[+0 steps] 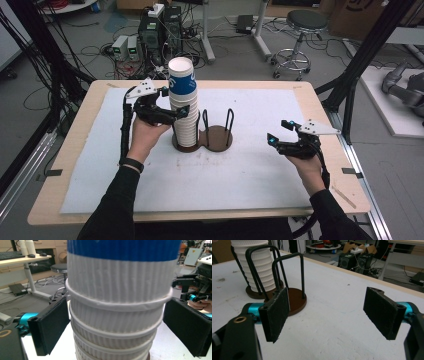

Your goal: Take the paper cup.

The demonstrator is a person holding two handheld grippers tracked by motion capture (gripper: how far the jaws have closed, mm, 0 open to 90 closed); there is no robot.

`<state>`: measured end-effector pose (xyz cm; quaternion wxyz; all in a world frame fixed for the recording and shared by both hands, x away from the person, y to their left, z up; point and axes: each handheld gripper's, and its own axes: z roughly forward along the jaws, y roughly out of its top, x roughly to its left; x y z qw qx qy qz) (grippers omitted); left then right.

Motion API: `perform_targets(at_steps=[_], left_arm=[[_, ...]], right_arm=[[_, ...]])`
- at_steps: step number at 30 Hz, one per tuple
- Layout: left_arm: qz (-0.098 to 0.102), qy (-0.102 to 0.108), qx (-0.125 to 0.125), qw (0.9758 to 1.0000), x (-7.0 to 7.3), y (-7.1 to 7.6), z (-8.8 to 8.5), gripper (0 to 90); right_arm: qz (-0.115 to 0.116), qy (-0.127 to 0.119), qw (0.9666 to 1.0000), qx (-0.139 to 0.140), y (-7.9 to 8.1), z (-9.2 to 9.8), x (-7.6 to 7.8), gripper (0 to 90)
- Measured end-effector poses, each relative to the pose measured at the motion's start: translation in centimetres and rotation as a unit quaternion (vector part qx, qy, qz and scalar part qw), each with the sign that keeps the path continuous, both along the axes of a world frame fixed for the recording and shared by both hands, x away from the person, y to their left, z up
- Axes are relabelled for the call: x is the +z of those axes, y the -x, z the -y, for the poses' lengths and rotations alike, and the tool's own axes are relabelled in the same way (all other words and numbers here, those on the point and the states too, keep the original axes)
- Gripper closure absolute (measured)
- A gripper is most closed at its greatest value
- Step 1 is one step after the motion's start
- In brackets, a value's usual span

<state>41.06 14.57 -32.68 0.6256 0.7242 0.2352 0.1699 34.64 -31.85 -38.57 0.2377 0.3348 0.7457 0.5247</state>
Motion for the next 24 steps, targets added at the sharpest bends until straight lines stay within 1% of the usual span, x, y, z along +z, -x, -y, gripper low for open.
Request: perform_targets(at_steps=[2, 6, 7, 10, 12, 16, 19, 23, 24], left_arm=[[0.0, -0.001, 0.005, 1.0, -0.1, -0.1, 0.0, 6.9], [-0.007, 0.002, 0.002, 1.0, -0.3, -0.4, 0.2, 6.9], [-0.007, 0.003, 0.002, 1.0, -0.3, -0.5, 0.2, 6.9], [-0.006, -0.002, -0.001, 1.0, -0.3, -0.5, 0.4, 7.0], [-0.004, -0.005, -0.002, 1.0, -0.2, -0.5, 0.5, 10.4], [-0.005, -0.004, -0.002, 1.0, -0.2, -0.5, 0.5, 10.8], [-0.004, -0.004, -0.002, 1.0, -0.2, -0.5, 0.5, 10.9], [-0.003, -0.003, -0.002, 1.0, -0.2, -0.5, 0.5, 11.0], [-0.003, -0.004, -0.002, 1.0, -0.2, -0.5, 0.5, 11.0]], right_arm=[[-0.001, -0.001, 1.0, -0.001, 0.0, 0.0, 0.0, 21.5], [0.003, 0.001, 1.0, 0.001, 0.0, -0.1, 0.0, 21.5], [0.001, 0.0, 1.0, 0.001, 0.1, -0.2, 0.0, 21.5], [0.001, -0.001, 1.0, 0.004, 0.1, -0.3, 0.0, 21.5], [0.005, -0.001, 1.0, 0.005, 0.2, -0.4, 0.1, 21.5], [0.004, -0.002, 1.0, 0.007, 0.3, -0.5, 0.2, 21.5], [0.003, -0.011, 0.9999, 0.01, 0.5, -0.5, 0.4, 21.5], [0.001, -0.02, 0.9996, 0.018, 0.7, -0.8, 1.1, 21.6], [0.003, -0.02, 0.9995, 0.026, 0.7, -1.0, 1.6, 21.6]])
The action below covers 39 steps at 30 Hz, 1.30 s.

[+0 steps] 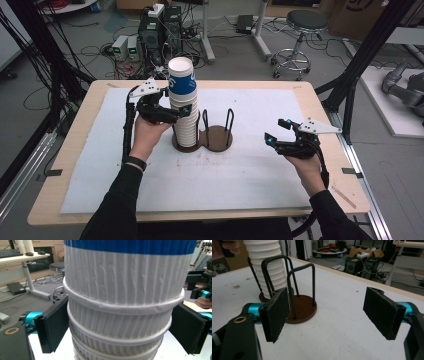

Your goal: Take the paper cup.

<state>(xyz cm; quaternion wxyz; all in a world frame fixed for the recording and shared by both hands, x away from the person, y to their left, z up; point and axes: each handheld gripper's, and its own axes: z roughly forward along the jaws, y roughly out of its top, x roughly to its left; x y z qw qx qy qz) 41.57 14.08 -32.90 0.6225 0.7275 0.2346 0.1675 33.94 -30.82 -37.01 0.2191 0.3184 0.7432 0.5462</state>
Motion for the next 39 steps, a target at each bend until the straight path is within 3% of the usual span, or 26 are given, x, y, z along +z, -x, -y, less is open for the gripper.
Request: perform_targets(at_steps=[5, 11, 27, 33, 34, 36, 39], left_arm=[[0.0, -0.001, -0.001, 1.0, 0.0, 0.0, 0.0, 11.1], [0.001, -0.004, -0.001, 1.0, 0.0, 0.0, 0.0, 11.2], [0.002, -0.005, 0.0, 1.0, 0.0, 0.0, 0.0, 11.3], [0.002, -0.006, -0.001, 1.0, 0.1, 0.1, 0.1, 11.3], [0.002, -0.005, 0.0, 1.0, 0.0, 0.1, 0.0, 11.3], [0.002, -0.005, 0.0, 1.0, 0.0, 0.0, 0.0, 11.3], [0.002, -0.005, 0.0, 1.0, 0.0, 0.1, 0.0, 11.3]], right_arm=[[0.006, 0.002, 0.9998, 0.02, -0.1, -0.9, 1.3, 21.6], [0.023, 0.014, 0.998, 0.058, -1.1, -3.6, 4.3, 21.7], [0.042, 0.002, 0.9932, 0.109, -4.3, -9.4, 9.0, 21.8], [0.051, 0.01, 0.9908, 0.125, -5.4, -11.9, 10.8, 22.0], [0.058, 0.008, 0.9902, 0.126, -5.5, -12.3, 11.2, 23.0], [0.048, -0.006, 0.9893, 0.138, -6.2, -13.4, 12.1, 23.1], [0.051, -0.016, 0.9891, 0.137, -6.6, -14.1, 12.7, 23.1]])
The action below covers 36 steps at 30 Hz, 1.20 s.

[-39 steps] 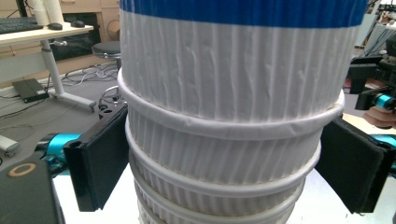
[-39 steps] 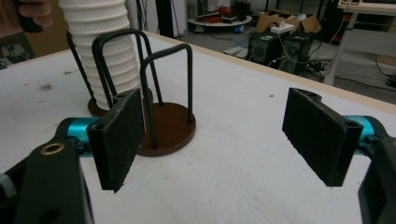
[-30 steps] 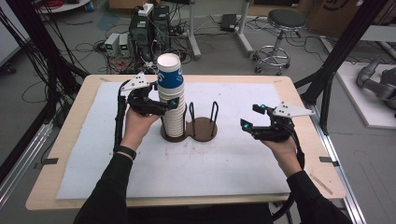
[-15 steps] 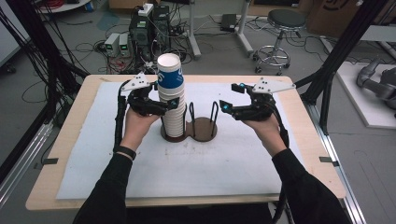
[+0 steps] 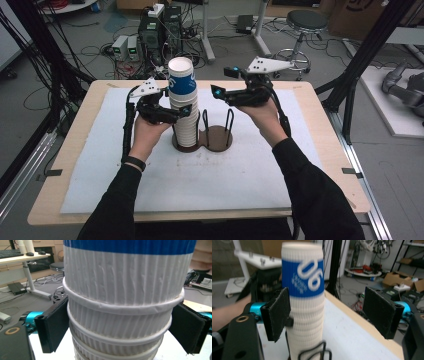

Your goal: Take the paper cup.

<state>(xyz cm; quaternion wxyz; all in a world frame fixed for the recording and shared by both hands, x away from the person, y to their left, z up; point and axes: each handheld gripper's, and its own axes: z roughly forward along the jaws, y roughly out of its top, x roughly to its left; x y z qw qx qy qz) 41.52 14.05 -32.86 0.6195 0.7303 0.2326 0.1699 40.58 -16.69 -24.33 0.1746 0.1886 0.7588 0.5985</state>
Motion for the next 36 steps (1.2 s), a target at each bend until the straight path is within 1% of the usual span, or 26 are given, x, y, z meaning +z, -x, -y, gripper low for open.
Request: perform_targets(at_steps=[1, 4, 5, 8, 10, 15, 16, 18, 20, 22, 23, 24, 26, 29, 33, 35, 36], left_arm=[[0.0, -0.001, 0.0, 1.0, 0.0, 0.0, 0.0, 11.3], [0.0, 0.002, 0.002, 1.0, 0.0, 0.0, 0.0, 11.3], [-0.001, 0.001, 0.001, 1.0, 0.0, 0.0, 0.0, 11.3], [0.0, 0.001, 0.001, 1.0, 0.0, 0.0, 0.0, 11.3], [0.001, -0.001, 0.0, 1.0, 0.0, 0.0, 0.0, 11.3], [0.0, 0.0, 0.0, 1.0, 0.0, 0.0, 0.0, 11.3], [0.0, 0.001, 0.0, 1.0, 0.0, 0.0, 0.0, 11.3], [0.001, 0.001, 0.0, 1.0, 0.0, 0.0, 0.0, 11.3], [0.001, 0.002, 0.0, 1.0, 0.0, 0.0, 0.0, 11.3], [0.001, 0.001, 0.0, 1.0, 0.0, -0.1, 0.0, 11.3], [0.001, 0.002, 0.0, 1.0, 0.0, -0.1, 0.0, 11.3], [0.001, 0.002, 0.001, 1.0, 0.0, -0.1, 0.0, 11.3], [0.001, 0.002, 0.0, 1.0, 0.0, -0.1, 0.0, 11.3], [-0.001, 0.003, 0.0, 1.0, 0.0, -0.1, -0.1, 11.3], [0.001, 0.002, 0.0, 1.0, 0.0, -0.1, -0.1, 11.3], [0.002, 0.0, 0.0, 1.0, 0.0, -0.1, -0.1, 11.3], [0.002, 0.001, 0.0, 1.0, 0.0, -0.1, 0.0, 11.3]], right_arm=[[0.0, -0.002, 1.0, 0.002, -0.2, -0.3, 0.2, 23.1], [0.0, 0.001, 0.9999, 0.01, -0.7, -2.4, 1.5, 22.7], [0.0, 0.001, 0.9999, 0.01, -0.7, -2.4, 1.5, 22.7], [0.0, -0.004, 0.9998, 0.018, -0.9, -3.9, 2.2, 22.5], [0.003, -0.002, 0.9998, 0.022, -1.0, -4.8, 2.6, 22.5], [-0.015, 0.008, 0.9995, 0.028, -1.7, -6.6, 3.1, 21.5], [-0.017, 0.007, 0.9995, 0.026, -1.8, -6.9, 3.2, 21.6], [-0.027, 0.004, 0.9992, 0.031, -2.1, -7.4, 3.4, 21.5], [-0.038, 0.013, 0.9987, 0.031, -2.4, -7.9, 3.4, 21.3], [-0.041, 0.02, 0.9986, 0.028, -2.6, -8.3, 3.3, 21.3], [-0.048, 0.022, 0.9981, 0.031, -2.8, -8.6, 3.2, 23.9], [-0.048, 0.022, 0.9981, 0.031, -2.8, -8.6, 3.2, 23.9], [-0.056, 0.026, 0.9973, 0.04, -2.8, -8.9, 3.2, 29.7], [-0.05, 0.032, 0.9974, 0.039, -2.7, -9.2, 3.2, 30.3], [-0.05, 0.039, 0.9973, 0.037, -2.6, -9.1, 3.4, 30.7], [-0.046, 0.038, 0.9976, 0.037, -2.6, -9.1, 3.5, 30.8], [-0.044, 0.034, 0.9978, 0.037, -2.5, -9.1, 3.5, 30.9]])
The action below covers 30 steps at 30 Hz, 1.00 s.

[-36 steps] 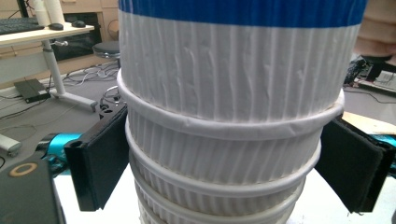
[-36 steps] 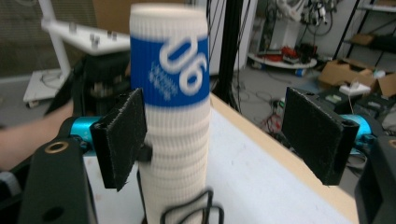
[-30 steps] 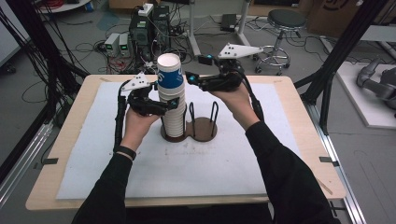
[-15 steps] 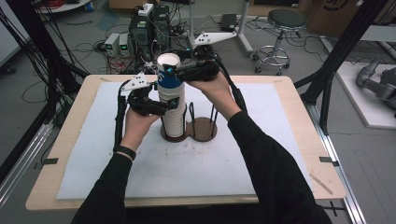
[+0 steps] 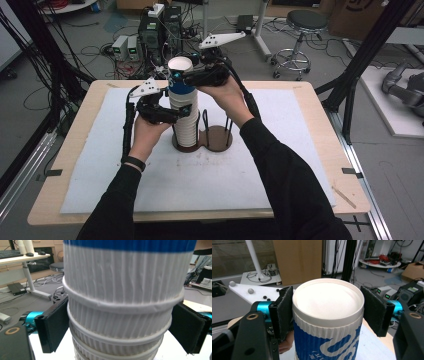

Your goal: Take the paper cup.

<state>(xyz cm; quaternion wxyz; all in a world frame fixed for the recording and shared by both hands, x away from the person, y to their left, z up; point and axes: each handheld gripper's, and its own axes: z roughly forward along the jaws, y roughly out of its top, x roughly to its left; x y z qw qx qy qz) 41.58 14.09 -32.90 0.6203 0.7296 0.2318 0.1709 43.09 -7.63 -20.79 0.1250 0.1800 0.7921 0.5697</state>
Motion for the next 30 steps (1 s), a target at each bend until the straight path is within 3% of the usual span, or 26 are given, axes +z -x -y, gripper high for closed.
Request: perform_targets(at_steps=[4, 15, 20, 30], left_arm=[[0.001, 0.0, -0.001, 1.0, 0.0, 0.0, 0.0, 11.3], [0.002, -0.001, 0.0, 1.0, 0.0, 0.0, 0.0, 11.4], [0.001, 0.0, -0.001, 1.0, 0.0, 0.0, 0.0, 11.4], [0.001, 0.0, 0.0, 1.0, 0.0, 0.0, 0.0, 11.4]], right_arm=[[0.022, -0.012, 0.9997, -0.002, 0.4, 0.2, 0.8, 31.0], [0.051, -0.06, 0.9969, -0.001, 1.3, 1.2, 3.5, 30.9], [0.068, -0.088, 0.9939, 0.0, 1.9, 1.7, 4.4, 30.9], [0.097, -0.112, 0.989, 0.002, 3.4, 2.7, 6.0, 30.9]])
